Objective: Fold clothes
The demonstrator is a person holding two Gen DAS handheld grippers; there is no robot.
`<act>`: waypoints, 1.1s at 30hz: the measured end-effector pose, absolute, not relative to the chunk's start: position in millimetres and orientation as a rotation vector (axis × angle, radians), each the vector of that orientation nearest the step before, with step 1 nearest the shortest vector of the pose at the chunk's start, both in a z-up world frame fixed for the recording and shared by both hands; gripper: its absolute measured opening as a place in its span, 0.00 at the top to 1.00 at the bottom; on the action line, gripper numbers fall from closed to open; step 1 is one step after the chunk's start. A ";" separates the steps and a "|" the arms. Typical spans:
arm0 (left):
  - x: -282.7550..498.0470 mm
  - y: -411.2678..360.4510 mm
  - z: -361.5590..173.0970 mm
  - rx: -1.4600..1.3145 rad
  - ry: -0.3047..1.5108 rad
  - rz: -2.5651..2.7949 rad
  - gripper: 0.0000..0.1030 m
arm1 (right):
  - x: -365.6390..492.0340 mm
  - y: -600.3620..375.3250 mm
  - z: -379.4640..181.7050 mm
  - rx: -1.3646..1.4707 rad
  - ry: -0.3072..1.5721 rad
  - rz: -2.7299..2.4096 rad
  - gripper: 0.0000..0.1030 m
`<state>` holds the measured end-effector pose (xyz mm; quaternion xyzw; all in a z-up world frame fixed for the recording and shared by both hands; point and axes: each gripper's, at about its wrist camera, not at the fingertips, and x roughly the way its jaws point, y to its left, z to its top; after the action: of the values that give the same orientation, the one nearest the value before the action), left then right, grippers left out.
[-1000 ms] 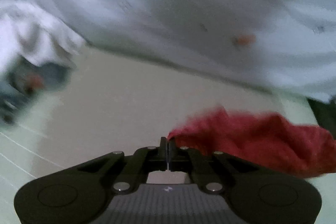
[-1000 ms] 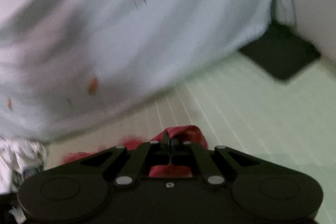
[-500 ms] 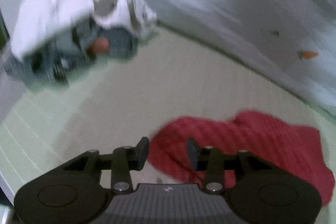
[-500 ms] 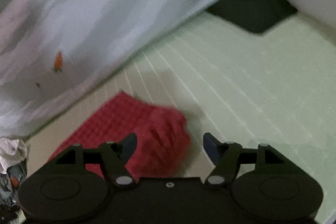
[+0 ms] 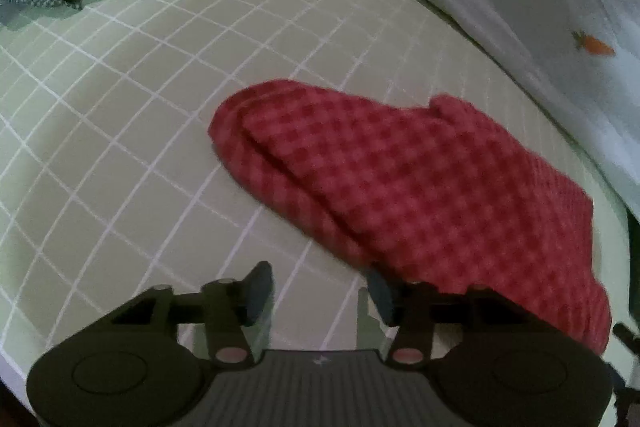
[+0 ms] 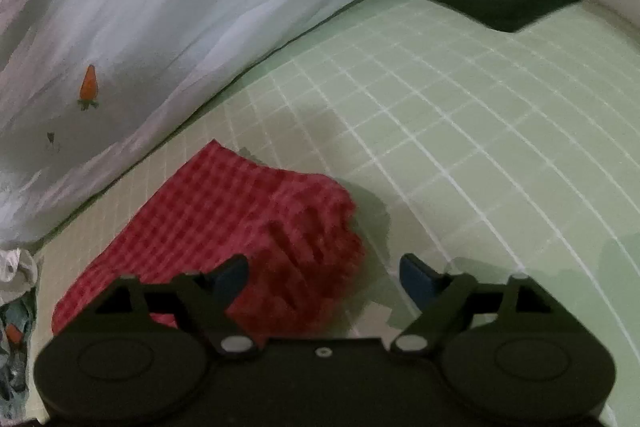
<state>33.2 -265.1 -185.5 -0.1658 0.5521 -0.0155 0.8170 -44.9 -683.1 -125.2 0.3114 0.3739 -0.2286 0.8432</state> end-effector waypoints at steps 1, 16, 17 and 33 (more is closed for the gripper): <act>37.4 -265.1 -186.8 -0.362 1.179 -0.026 0.46 | -38.9 -684.5 -127.3 0.648 0.798 -0.476 0.19; 147.8 -275.4 -169.1 -0.273 1.087 -0.045 1.00 | 42.0 -698.3 -126.9 0.585 0.931 -0.219 0.98; 163.7 -277.8 -154.9 -0.261 1.035 -0.055 1.00 | 38.5 -704.7 -117.3 0.677 0.871 -0.192 0.98; 151.2 -337.2 -170.2 -0.387 1.118 -0.138 0.55 | -22.0 -728.5 -129.6 0.917 0.736 -0.633 0.37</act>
<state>151.2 -337.2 -170.2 -0.1824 0.5266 -0.0652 0.8278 -22.0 -728.5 -129.6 0.4252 0.3413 -0.2933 0.7853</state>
